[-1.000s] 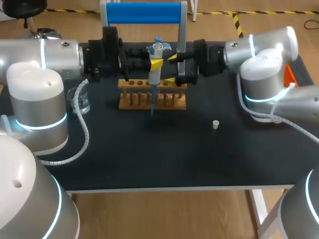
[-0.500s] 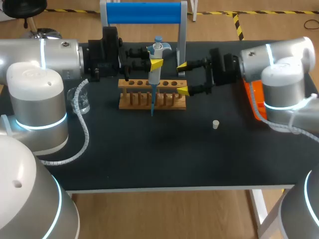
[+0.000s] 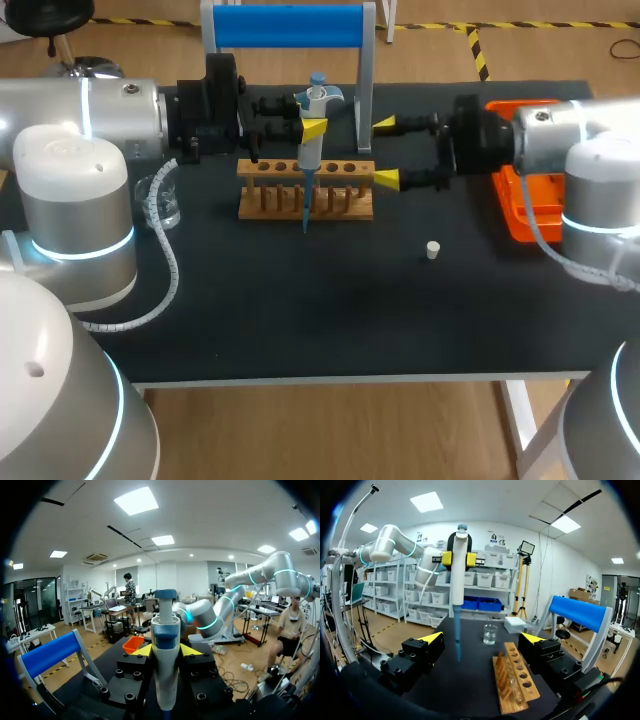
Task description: Invert the test tube, pick up the pipette, mount the tip to pipette, aspirate from beaker and dispense into the tube, eject the tip, return the pipette, and cap with the stopper.
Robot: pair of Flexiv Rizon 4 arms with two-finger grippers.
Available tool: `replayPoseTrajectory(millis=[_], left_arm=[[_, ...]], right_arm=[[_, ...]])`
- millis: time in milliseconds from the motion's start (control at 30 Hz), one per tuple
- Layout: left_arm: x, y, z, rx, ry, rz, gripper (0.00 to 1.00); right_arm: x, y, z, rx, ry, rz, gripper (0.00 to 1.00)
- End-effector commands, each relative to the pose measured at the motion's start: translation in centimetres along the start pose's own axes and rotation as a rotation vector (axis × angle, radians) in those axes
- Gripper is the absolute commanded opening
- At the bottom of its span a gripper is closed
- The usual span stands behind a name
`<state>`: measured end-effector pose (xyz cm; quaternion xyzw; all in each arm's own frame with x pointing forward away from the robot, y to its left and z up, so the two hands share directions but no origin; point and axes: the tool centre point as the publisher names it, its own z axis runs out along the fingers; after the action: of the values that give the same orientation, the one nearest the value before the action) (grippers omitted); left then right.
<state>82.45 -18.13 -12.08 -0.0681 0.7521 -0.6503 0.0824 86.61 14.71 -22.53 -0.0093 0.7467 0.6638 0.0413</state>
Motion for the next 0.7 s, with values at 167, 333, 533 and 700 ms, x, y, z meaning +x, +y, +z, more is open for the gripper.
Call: replayPoseTrajectory(millis=[167, 333, 533, 700], left_arm=[[0.1, 0.0, 0.1, 0.001, -0.004, 0.001, 0.00], [0.1, 0.0, 0.1, 0.001, -0.004, 0.001, 0.00], [0.1, 0.0, 0.1, 0.001, -0.004, 0.001, 0.00], [0.2, 0.0, 0.1, 0.015, -0.014, 0.004, 0.00]], right_arm=[[2.8, 1.8, 0.9, -0.054, -0.043, 0.019, 1.00], [3.3, 2.6, 2.0, -0.070, -0.039, 0.027, 1.00], [3.6, 3.3, 3.1, -0.074, -0.014, 0.022, 1.00], [3.8, 3.8, 3.5, -0.070, 0.001, 0.011, 1.00]])
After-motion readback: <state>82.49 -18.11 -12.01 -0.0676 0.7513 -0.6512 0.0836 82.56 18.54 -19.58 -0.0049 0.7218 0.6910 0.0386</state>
